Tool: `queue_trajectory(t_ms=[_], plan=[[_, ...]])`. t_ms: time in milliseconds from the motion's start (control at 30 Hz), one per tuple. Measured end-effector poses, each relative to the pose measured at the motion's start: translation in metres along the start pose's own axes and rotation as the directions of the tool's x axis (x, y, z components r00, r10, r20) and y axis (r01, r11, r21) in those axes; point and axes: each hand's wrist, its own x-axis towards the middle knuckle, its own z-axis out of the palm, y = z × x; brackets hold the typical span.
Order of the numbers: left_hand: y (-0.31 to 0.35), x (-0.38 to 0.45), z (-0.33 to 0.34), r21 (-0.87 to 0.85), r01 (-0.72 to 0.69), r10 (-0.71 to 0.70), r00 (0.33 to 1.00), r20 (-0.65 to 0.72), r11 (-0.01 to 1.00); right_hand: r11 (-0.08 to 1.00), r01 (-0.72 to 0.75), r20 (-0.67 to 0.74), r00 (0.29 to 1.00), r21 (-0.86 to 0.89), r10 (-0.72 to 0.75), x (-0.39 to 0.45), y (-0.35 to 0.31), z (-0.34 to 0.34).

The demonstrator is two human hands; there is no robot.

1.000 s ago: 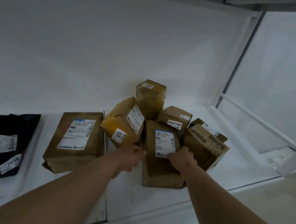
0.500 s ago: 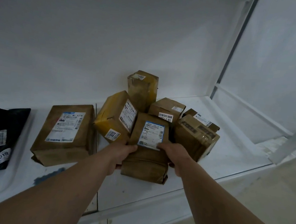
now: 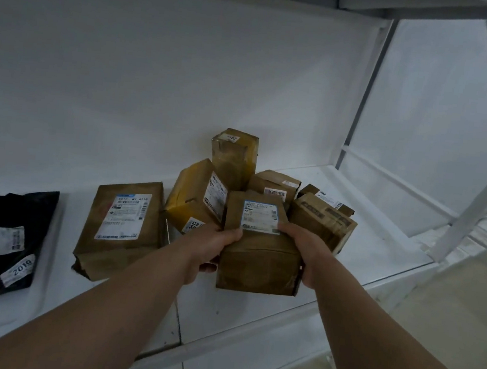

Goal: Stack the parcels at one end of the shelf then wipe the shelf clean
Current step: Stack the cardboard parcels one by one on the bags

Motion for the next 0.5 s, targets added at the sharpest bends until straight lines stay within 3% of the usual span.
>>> queue_trajectory(t_ms=[233,333,500], plan=[[0.010,-0.022,-0.019,-0.002,-0.166,0.166,0.985,0.044,0.986,0.980,0.141,0.122,0.980,0.138,-0.158,-0.022,-0.020,0.008],[0.010,-0.027,-0.037,-0.040,-0.219,0.219,0.976,-0.013,0.975,0.963,0.233,0.167,0.953,0.136,-0.254,-0.028,-0.024,0.018],[-0.002,-0.028,-0.073,0.001,-0.323,0.320,0.937,-0.138,0.947,0.957,0.261,0.260,0.922,0.125,-0.286,-0.036,-0.024,0.052]])
